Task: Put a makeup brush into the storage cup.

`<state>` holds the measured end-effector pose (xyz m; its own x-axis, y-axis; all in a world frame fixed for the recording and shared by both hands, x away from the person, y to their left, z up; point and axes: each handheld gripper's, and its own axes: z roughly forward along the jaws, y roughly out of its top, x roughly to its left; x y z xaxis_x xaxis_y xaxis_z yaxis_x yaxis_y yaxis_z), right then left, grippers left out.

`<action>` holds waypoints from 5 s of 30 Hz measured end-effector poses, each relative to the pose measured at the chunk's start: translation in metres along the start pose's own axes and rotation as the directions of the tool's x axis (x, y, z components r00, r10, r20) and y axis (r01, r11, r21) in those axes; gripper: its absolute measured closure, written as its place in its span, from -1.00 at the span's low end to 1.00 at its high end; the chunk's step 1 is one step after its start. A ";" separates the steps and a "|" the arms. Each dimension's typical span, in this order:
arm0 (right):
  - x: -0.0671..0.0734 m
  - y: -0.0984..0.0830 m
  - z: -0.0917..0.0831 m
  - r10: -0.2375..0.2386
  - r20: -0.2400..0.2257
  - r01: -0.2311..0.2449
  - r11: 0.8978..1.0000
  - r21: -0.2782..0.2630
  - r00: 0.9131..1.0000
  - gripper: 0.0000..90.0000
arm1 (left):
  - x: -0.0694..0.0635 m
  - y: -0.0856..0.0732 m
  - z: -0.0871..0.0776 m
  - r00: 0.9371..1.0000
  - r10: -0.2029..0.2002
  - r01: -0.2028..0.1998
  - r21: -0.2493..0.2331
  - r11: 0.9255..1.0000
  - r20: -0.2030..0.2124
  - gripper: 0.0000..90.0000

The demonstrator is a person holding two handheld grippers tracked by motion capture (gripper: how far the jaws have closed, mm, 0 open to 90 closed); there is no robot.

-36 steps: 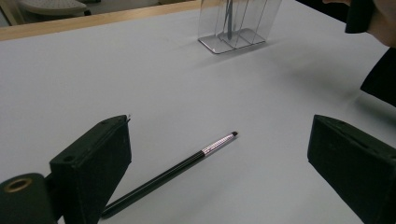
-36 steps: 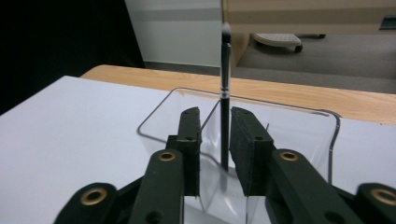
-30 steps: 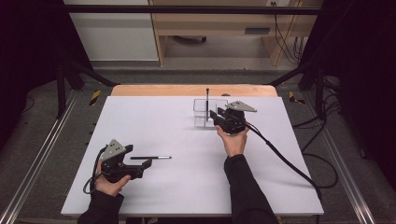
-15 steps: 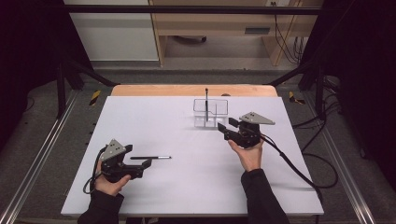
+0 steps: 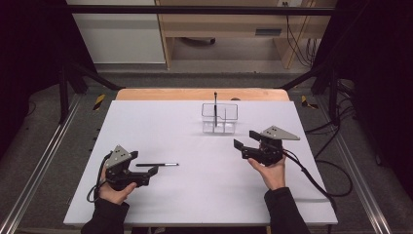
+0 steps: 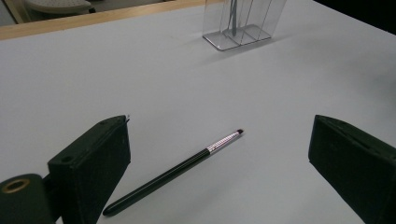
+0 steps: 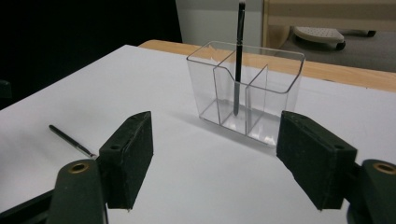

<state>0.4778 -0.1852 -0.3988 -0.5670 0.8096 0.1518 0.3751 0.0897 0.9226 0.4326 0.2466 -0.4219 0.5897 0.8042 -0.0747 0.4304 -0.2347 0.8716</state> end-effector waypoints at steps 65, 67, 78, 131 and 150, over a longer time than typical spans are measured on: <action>-0.007 -0.030 -0.042 -0.011 0.011 0.011 0.999 0.031 1.000 -0.85 | 0.008 0.027 0.028 0.986 0.153 -0.165 0.206 0.965 0.073 -0.92; -0.007 -0.030 -0.042 -0.012 0.010 0.012 0.999 0.031 1.000 -0.84 | 0.008 0.026 0.035 0.984 0.161 -0.176 0.232 0.957 0.083 -0.92; -0.005 -0.029 -0.041 -0.022 0.004 0.021 0.999 0.034 1.000 -0.84 | 0.011 0.023 0.046 0.980 0.186 -0.199 0.275 0.941 0.074 -0.87; -0.001 -0.030 -0.036 -0.039 0.009 0.039 0.997 0.059 0.999 -0.84 | 0.012 0.002 0.082 0.965 0.224 -0.262 0.417 0.870 0.138 -0.16; 0.000 -0.031 -0.035 -0.037 0.004 0.037 0.997 0.065 0.999 -0.84 | 0.011 0.001 0.083 0.966 0.209 -0.256 0.437 0.863 0.153 0.27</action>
<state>0.4408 -0.2083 -0.4151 -0.5776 0.8081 0.1158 0.4009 0.1573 0.9025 0.4962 0.2103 -0.4618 0.7640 0.6442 0.0356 0.5189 -0.6464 0.5594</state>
